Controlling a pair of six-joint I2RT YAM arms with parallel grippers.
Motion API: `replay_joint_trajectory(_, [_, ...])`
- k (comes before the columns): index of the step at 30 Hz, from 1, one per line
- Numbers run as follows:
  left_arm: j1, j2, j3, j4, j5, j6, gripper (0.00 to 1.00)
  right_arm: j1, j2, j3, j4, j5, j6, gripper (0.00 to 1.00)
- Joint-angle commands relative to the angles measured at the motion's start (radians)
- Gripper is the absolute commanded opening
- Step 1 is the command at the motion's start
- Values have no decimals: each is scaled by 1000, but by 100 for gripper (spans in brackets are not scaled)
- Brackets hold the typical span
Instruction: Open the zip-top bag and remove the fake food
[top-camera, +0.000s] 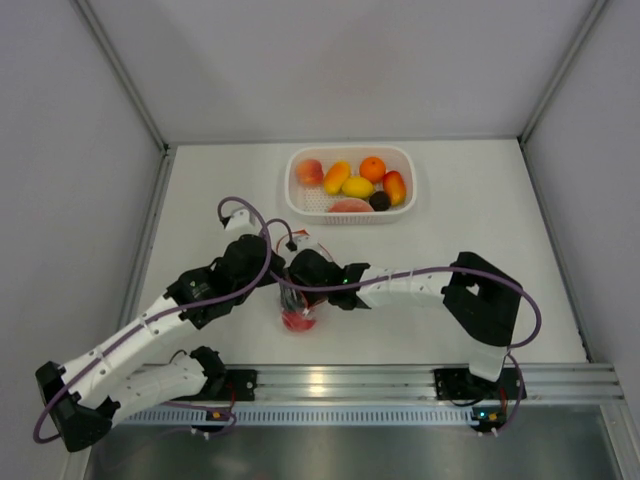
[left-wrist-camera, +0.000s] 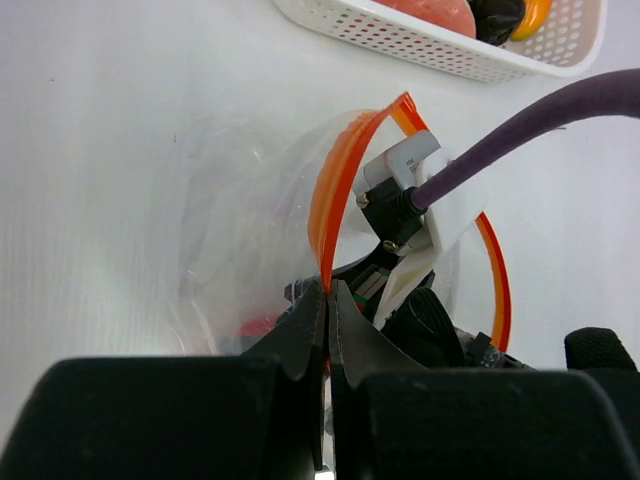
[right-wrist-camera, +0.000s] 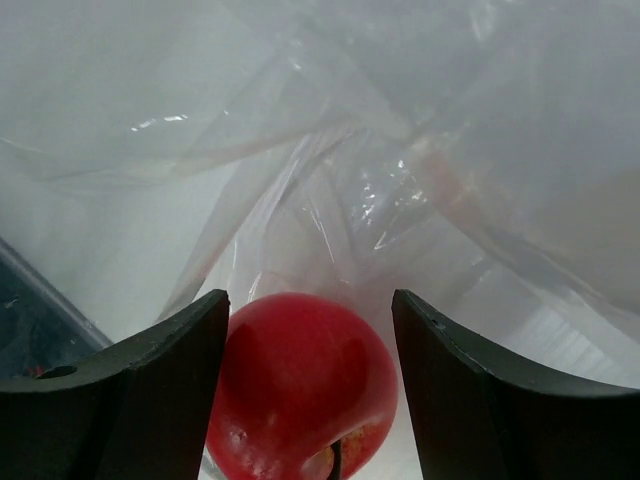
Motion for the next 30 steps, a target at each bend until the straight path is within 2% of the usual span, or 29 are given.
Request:
replay_joint_trajectory(1, [1,-2,-23,38,-26,-16,0,28,-42,-12,10,-113,-32,68])
replay_joint_trajectory(3, [1,-5,-24,38,-21,-13,0,36,-39,-24,8,-136,-41,72])
replay_joint_trajectory(5, [1,-6,-24,34,-18,-7,0,45,-36,-26,-10,-150,-56,82])
replay_joint_trajectory(7, [1,-12,-24,34,-18,-3,0,53,-38,-41,-24,-188,-64,86])
replay_joint_trajectory(11, [1,-18,-37,34,-22,8,0,58,-99,-101,-11,-240,-64,99])
replay_joint_trajectory(17, [1,1,-49,36,-16,20,0,58,-189,-147,-44,-266,-70,99])
replay_joint_trajectory(19, [1,20,-46,39,-18,19,0,59,-193,-147,-65,-225,-75,100])
replay_joint_trajectory(23, [1,43,-32,39,-19,22,0,59,-156,-136,-122,-136,-86,97])
replay_joint_trajectory(27, [1,47,-27,41,-27,24,0,61,-67,-89,-120,-104,-95,98])
replay_joint_trajectory(30, [1,43,-33,42,-19,24,0,62,-56,-116,32,-56,-67,98])
